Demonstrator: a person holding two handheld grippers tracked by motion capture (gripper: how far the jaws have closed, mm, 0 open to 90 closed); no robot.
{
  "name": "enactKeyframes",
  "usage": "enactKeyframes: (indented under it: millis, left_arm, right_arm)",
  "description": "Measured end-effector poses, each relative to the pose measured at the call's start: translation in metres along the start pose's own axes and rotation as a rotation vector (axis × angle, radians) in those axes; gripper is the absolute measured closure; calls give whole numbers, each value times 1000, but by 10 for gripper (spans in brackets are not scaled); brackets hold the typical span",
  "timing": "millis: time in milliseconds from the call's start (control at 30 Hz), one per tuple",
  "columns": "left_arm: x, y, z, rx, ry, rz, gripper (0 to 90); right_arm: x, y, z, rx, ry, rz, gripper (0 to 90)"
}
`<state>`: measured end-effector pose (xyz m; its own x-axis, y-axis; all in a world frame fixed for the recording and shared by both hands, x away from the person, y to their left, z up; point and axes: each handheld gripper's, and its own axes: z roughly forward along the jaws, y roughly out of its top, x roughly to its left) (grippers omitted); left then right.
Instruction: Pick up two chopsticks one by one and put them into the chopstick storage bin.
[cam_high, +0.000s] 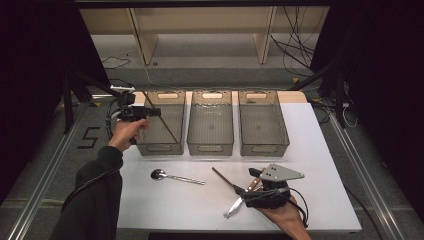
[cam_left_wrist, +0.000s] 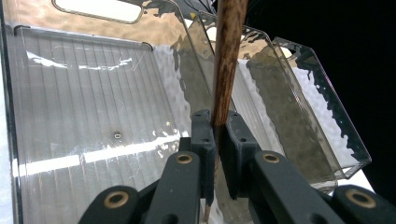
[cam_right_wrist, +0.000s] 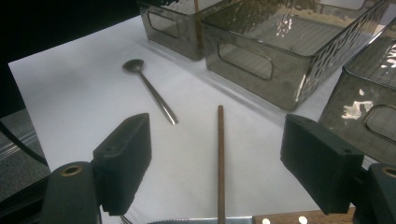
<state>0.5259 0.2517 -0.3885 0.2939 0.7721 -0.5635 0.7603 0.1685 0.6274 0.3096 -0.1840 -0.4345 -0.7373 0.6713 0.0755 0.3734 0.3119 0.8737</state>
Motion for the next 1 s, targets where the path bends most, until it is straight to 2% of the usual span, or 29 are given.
enactKeyframes:
  millis: [500, 600, 667, 800, 900, 1000]
  left_arm:
    - [-6, 3, 12, -24, 39, -11, 829]
    - [-7, 3, 15, -27, 60, -7, 814]
    - [-7, 4, 18, -17, 74, -11, 742]
    - [-8, 4, 23, 1, 104, -10, 481]
    - [-10, 4, 26, 25, 121, -3, 334]
    - [-13, 4, 27, 26, 147, 11, 246]
  right_arm:
    - [0, 0, 0, 0, -1, -1, 253]
    - [0, 0, 0, -1, 0, -3, 253]
    - [0, 0, -1, -5, 0, -1, 253]
    - [0, 0, -1, -2, 3, -1, 253]
    - [0, 0, 0, -3, 3, -2, 254]
    - [0, 0, 0, -4, 3, -2, 254]
